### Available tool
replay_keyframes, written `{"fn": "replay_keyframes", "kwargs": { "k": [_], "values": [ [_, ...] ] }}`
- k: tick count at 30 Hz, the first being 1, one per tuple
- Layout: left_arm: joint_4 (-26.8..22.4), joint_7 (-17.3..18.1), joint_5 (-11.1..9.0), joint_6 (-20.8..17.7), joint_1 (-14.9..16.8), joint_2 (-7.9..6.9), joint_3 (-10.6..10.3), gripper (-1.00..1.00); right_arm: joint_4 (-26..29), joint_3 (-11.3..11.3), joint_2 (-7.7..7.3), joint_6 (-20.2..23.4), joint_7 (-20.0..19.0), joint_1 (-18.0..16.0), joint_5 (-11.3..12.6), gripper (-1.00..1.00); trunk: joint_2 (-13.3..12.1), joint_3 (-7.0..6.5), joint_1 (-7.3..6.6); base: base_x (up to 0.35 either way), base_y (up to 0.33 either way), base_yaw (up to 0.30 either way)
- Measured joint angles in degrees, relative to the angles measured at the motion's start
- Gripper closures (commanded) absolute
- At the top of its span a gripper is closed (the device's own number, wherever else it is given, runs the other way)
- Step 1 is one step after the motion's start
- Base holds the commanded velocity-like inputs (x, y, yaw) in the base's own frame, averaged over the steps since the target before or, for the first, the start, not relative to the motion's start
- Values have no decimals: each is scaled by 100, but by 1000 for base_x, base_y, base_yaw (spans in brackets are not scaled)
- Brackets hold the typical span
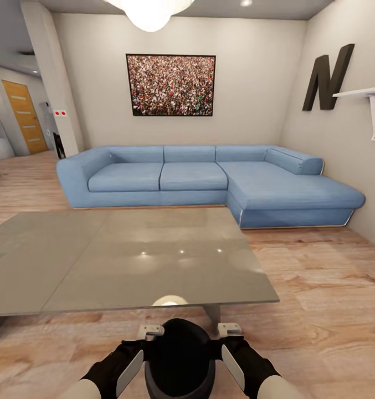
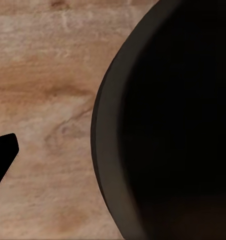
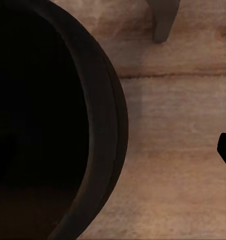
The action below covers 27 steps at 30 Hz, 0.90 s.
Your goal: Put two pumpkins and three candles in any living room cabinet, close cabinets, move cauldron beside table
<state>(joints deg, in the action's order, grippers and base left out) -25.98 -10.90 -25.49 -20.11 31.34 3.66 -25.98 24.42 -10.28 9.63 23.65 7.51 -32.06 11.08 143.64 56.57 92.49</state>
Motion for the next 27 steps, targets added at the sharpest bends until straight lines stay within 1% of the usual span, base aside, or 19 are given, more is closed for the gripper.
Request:
{"fn": "replay_keyframes", "kwargs": {
  "k": [7,14,22,27],
  "values": [
    [7,0,0,-10,0,0,3,-100,0,0,0,0,0,0,0,-100,-9,-155,-18,0,0,0],
    [0,0,0,-4,0,-3,6,-100,0,0,0,0,0,0,0,-100,-10,-156,-18,-11,0,0],
    [0,0,0,-9,0,-5,5,-100,0,0,0,0,0,0,0,-100,-10,-156,-15,-196,33,0],
    [-1,-3,0,-2,0,-4,6,-100,0,0,0,0,0,0,0,-100,-10,-156,-17,-79,12,0]
  ]
}}
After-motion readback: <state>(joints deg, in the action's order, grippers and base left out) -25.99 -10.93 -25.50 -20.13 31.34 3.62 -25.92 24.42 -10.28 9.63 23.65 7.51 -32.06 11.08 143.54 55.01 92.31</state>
